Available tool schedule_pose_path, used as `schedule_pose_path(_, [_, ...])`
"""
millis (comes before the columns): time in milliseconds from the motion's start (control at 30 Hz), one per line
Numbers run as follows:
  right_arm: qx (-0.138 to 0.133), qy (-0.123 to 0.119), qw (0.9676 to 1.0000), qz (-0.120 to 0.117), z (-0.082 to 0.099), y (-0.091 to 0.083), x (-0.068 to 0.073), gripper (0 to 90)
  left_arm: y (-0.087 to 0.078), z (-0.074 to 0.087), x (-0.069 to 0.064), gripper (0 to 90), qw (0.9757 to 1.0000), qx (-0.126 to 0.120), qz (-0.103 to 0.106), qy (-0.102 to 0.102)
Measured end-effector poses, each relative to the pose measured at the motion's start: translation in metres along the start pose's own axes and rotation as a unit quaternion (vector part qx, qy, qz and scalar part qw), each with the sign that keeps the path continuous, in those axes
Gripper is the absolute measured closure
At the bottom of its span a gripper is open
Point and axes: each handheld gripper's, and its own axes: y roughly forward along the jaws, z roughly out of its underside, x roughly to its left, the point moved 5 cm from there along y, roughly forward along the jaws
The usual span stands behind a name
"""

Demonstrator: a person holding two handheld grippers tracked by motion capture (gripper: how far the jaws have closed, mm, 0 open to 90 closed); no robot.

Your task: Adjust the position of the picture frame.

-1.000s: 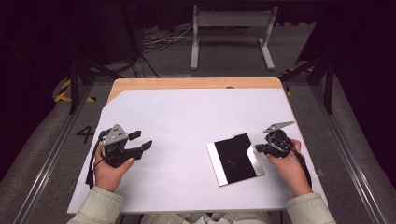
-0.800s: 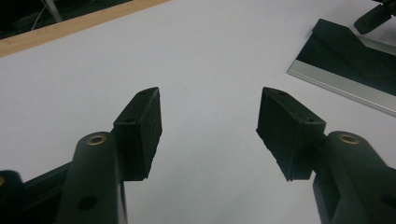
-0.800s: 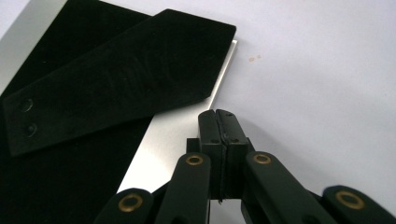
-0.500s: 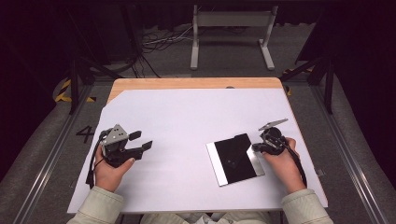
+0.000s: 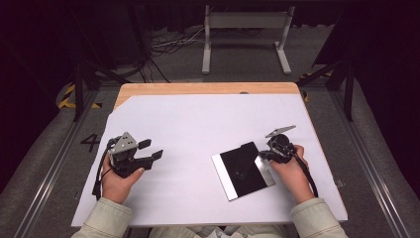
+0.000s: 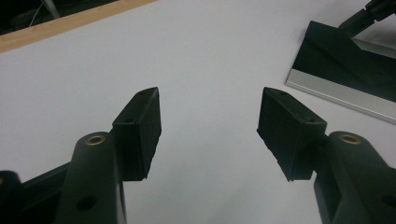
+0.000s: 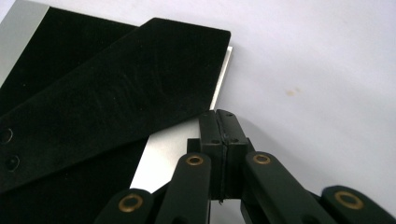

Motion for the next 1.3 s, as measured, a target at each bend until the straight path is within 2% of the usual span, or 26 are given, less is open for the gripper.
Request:
schedule_pose_path(167, [-0.010,-0.014,0.9995,-0.027,-0.011,0.011,0.016,90.0,0.000,0.000,0.000,39.9,1.0000,0.000,0.001,-0.001])
schedule_pose_path(300, [-0.018,-0.040,0.9988,-0.021,-0.022,0.019,0.030,90.0,0.000,0.000,0.000,39.9,1.0000,-0.002,0.000,-0.001])
schedule_pose_path(333, [-0.023,-0.045,0.9986,-0.012,-0.024,0.019,0.032,90.0,-0.001,0.000,0.001,39.9,1.0000,-0.001,-0.001,-0.002])
schedule_pose_path(367, [-0.028,-0.048,0.9985,-0.005,-0.025,0.018,0.033,90.0,-0.001,0.001,0.001,39.9,1.0000,-0.001,0.000,-0.002])
schedule_pose_path(433, [-0.039,-0.045,0.9982,-0.007,-0.026,0.009,0.037,90.0,-0.001,0.001,0.001,39.9,1.0000,-0.001,0.001,-0.004])
schedule_pose_path(467, [-0.044,-0.051,0.9977,-0.008,-0.027,0.003,0.040,90.0,-0.001,0.002,0.002,39.9,1.0000,-0.001,0.001,-0.004])
schedule_pose_path(533, [-0.050,-0.065,0.9963,-0.026,-0.027,-0.008,0.053,90.0,-0.001,0.002,0.003,39.9,1.0000,0.000,0.000,-0.004])
schedule_pose_path(633, [-0.040,-0.101,0.9920,-0.065,-0.025,-0.014,0.081,90.0,-0.001,0.001,0.002,39.9,1.0000,-0.001,0.000,-0.005])
schedule_pose_path(700, [-0.026,-0.125,0.9880,-0.088,-0.021,-0.012,0.101,90.0,-0.002,0.001,0.001,39.9,1.0000,-0.002,-0.001,-0.003])
schedule_pose_path(767, [-0.015,-0.153,0.9821,-0.108,-0.018,-0.011,0.122,90.0,-0.001,0.001,0.001,39.8,1.0000,-0.001,0.001,-0.002])
schedule_pose_path(867, [-0.008,-0.176,0.9758,-0.129,-0.014,-0.011,0.143,90.0,0.000,0.001,0.001,39.9,1.0000,0.001,0.001,-0.003])
schedule_pose_path(967, [0.001,-0.203,0.9674,-0.152,-0.009,-0.009,0.163,90.0,0.000,0.002,0.002,39.8,1.0000,0.002,0.001,-0.002])
schedule_pose_path(1133, [0.020,-0.227,0.9588,-0.170,0.000,-0.003,0.183,90.0,0.000,0.002,0.002,39.8,1.0000,0.001,0.002,-0.004])
schedule_pose_path(1200, [0.029,-0.232,0.9572,-0.171,0.004,0.000,0.188,90.0,0.000,0.002,0.002,39.8,1.0000,0.003,0.001,-0.002])
schedule_pose_path(1300, [0.045,-0.241,0.9563,-0.160,0.009,0.004,0.191,90.0,0.000,0.002,0.002,39.7,1.0000,0.003,0.001,-0.003])
